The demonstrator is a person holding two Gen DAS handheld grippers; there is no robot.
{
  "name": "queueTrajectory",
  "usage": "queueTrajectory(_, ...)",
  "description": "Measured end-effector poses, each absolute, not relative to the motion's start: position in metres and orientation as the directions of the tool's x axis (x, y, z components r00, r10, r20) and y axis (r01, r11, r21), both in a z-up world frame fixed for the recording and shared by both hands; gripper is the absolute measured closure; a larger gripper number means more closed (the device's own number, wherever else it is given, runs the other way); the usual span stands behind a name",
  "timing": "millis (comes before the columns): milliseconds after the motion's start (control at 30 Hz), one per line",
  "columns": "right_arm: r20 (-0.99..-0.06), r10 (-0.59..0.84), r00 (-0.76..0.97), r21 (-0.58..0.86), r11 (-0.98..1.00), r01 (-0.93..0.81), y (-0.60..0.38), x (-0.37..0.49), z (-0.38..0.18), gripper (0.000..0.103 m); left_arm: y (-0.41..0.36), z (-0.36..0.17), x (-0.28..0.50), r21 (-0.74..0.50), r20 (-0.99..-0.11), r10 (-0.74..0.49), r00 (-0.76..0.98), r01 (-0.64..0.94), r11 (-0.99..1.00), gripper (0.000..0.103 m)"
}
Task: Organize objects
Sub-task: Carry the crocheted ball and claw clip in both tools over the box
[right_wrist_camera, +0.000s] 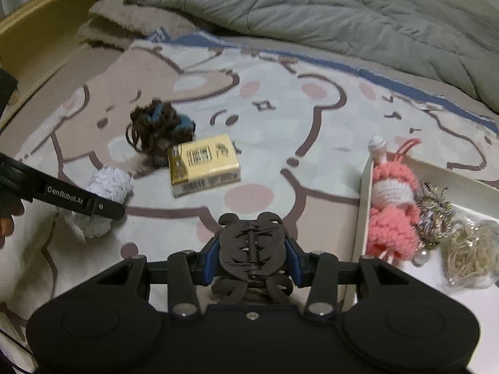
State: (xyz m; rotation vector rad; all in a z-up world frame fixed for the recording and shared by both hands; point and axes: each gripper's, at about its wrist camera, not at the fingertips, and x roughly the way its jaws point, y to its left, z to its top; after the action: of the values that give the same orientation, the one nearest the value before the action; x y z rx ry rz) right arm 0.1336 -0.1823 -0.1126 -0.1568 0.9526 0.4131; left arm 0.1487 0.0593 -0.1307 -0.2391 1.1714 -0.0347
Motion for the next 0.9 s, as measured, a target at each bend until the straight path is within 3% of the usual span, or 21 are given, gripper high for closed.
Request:
queueTrajectory(400,-0.728,0.257,0.636,0.062,0.948,-0.311,-0.217,0.12,-0.061,0.058,0.04,-0.066,0.128,-0.302,-0.797,-0.241,0.554,-0.019,0.953,0.063)
queueTrajectory(900,-0.636,0.218,0.74,0.095,0.974,-0.206,-0.266,0.091,-0.018,0.058,-0.002,-0.029,0.11,-0.213,-0.734,-0.218,0.643,0.087,0.973,0.063)
